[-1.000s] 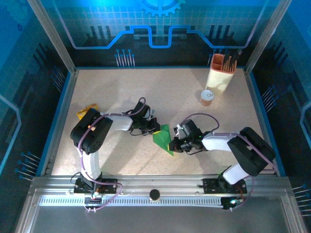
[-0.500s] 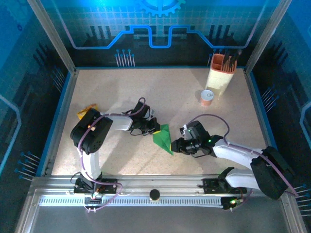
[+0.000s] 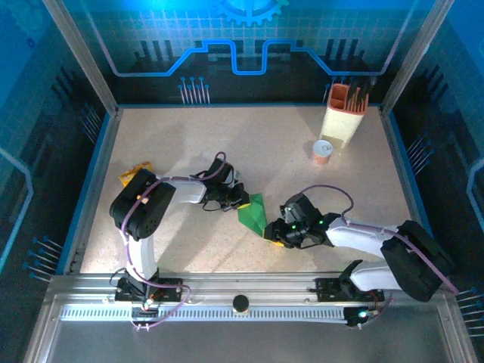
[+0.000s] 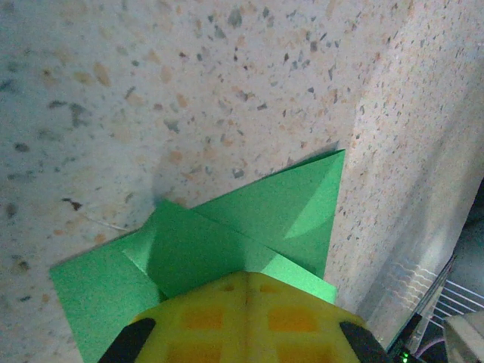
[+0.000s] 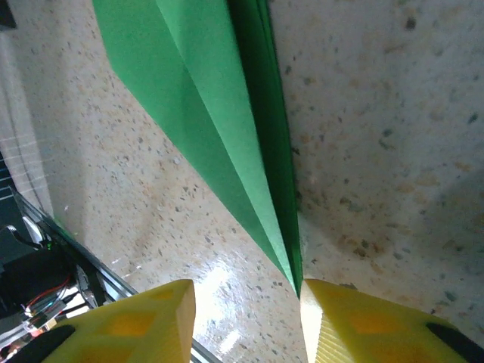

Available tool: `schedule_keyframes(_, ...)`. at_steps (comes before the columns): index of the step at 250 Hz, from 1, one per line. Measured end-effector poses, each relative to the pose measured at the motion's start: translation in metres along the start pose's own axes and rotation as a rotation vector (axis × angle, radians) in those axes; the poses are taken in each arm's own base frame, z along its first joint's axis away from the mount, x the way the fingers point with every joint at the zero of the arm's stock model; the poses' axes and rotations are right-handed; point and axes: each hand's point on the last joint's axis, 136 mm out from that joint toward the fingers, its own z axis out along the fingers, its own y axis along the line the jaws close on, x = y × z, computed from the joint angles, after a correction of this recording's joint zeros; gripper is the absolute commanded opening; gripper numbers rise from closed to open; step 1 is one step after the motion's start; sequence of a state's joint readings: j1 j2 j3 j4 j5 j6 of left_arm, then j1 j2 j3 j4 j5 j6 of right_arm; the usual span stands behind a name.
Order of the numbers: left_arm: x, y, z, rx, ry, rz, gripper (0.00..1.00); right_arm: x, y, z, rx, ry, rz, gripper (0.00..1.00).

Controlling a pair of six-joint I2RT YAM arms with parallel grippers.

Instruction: Fold a paper plane with a square sheet of paper (pick it up from the middle)

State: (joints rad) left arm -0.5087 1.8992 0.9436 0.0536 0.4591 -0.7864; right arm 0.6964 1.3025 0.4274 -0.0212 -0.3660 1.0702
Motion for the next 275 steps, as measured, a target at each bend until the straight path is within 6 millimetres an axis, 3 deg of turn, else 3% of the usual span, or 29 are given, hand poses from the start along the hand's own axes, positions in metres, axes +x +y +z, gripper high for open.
schedule_keyframes(75, 0.000, 0.000, 0.000, 0.000, 0.000, 0.000, 0.00, 0.001, -0.001, 0.007, -0.014, 0.003, 0.026, 0.39)
schedule_keyframes(165, 0.000, 0.000, 0.000, 0.000, 0.000, -0.001, 0.00, -0.025, 0.028, -0.005, -0.136, -0.134, -0.028, 0.38)
schedule_keyframes(230, 0.000, 0.000, 0.000, 0.000, 0.000, -0.001, 0.00, -0.035, 0.032, 0.007, -0.179, -0.133, -0.013, 0.34)
schedule_keyframes(275, 0.000, 0.000, 0.000, 0.000, -0.001, -0.010, 0.00, -0.039, 0.034, 0.006, -0.187, -0.147, -0.011, 0.18)
